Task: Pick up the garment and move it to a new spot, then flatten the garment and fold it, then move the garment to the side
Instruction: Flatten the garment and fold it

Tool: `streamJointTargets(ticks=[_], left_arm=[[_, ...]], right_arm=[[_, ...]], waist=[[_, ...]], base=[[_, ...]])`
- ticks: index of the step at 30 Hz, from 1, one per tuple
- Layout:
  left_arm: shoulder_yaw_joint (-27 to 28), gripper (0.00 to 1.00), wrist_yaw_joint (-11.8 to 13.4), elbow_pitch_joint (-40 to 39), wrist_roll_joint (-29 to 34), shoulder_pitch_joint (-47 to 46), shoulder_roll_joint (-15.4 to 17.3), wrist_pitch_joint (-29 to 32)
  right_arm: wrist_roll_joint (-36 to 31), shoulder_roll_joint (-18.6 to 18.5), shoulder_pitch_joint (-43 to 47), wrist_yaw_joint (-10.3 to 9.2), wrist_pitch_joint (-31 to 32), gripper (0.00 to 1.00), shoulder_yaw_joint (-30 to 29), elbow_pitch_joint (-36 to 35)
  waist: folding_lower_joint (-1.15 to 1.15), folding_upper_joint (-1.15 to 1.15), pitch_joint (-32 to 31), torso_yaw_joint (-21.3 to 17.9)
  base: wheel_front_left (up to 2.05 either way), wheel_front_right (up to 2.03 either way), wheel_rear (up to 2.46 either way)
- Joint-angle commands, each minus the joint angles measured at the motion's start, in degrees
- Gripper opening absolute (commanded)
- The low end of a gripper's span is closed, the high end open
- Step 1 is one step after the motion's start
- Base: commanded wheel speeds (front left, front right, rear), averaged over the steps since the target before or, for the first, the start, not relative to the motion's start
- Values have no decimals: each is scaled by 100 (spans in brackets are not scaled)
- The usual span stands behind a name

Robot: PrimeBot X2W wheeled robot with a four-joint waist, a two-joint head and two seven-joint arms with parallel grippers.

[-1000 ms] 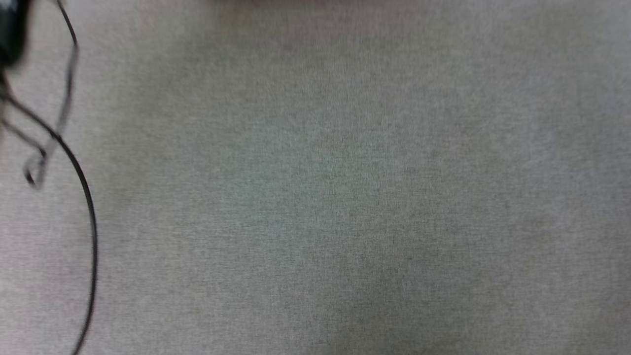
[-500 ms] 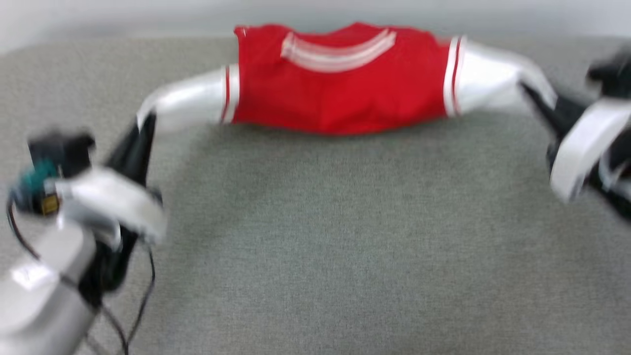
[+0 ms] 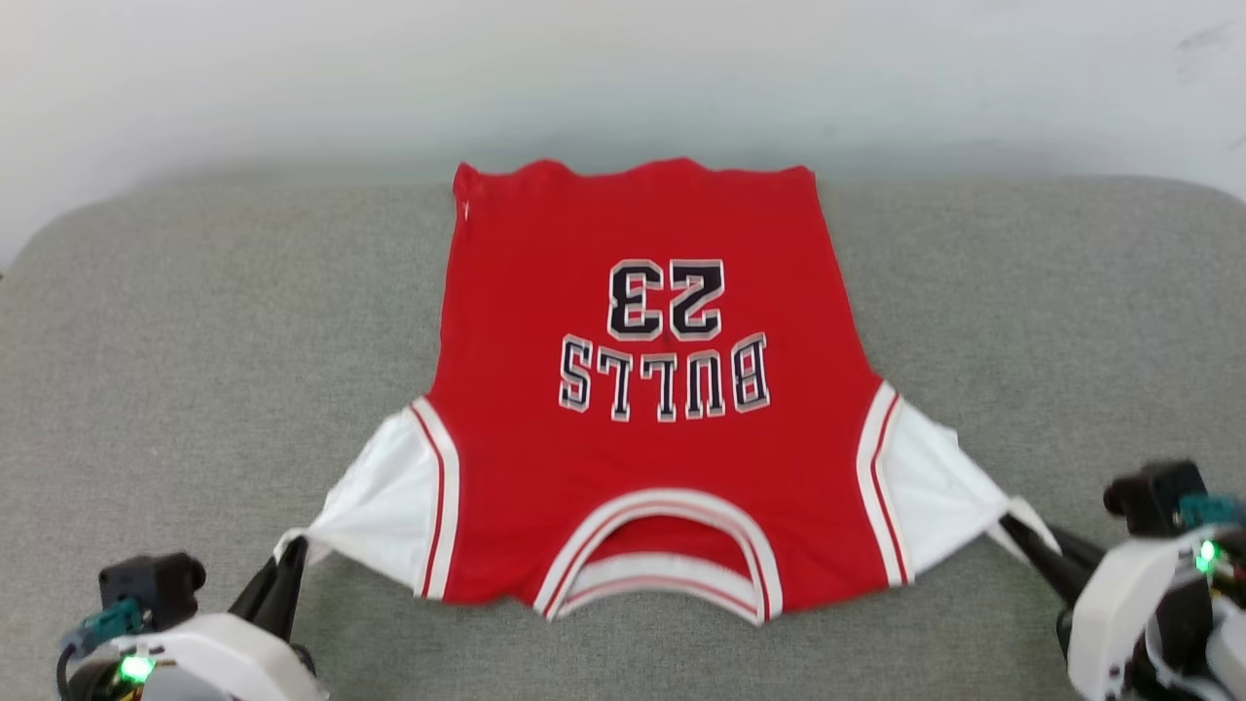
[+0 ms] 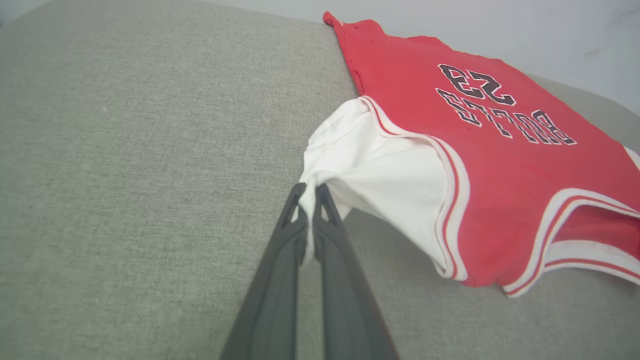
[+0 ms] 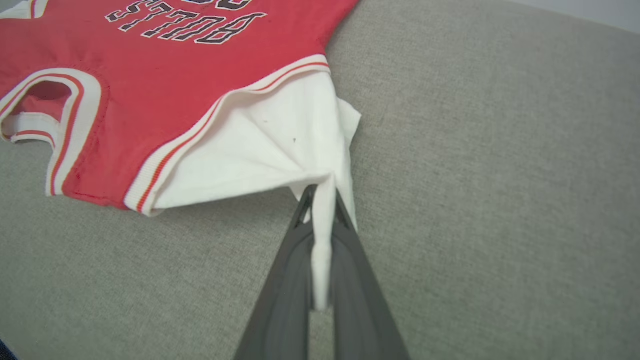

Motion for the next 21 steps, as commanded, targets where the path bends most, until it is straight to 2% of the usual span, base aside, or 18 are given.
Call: streamJointTargets(ticks=[1, 8, 13, 20, 21], left_arm=[[43, 0, 74, -13, -43, 197, 10, -43], [227, 0, 256, -175, -261, 1046, 133, -66], [397, 0, 354, -275, -375, 1612, 64, -89], [483, 0, 399, -416, -239, 1923, -151, -98], [481, 0, 391, -428, -211, 1920, -181, -99]], right_arm=[[-22, 23, 301, -6, -60, 0, -91, -28], [-123, 31, 1334, -7, 35, 0, -448, -234], [-249, 49, 2006, -9, 189, 0, -718, -305], [-347, 313, 2561, -8, 364, 0, -1181, -428], [-351, 383, 2574, -9, 316, 24, -1315, -441]], waist=[[2, 0, -149, -20], [2, 0, -371, -116], [2, 0, -501, -113], [2, 0, -591, -40], [2, 0, -590, -32]], base=[[0, 0, 0], [0, 0, 0], [0, 0, 0], [0, 0, 0], [0, 0, 0]])
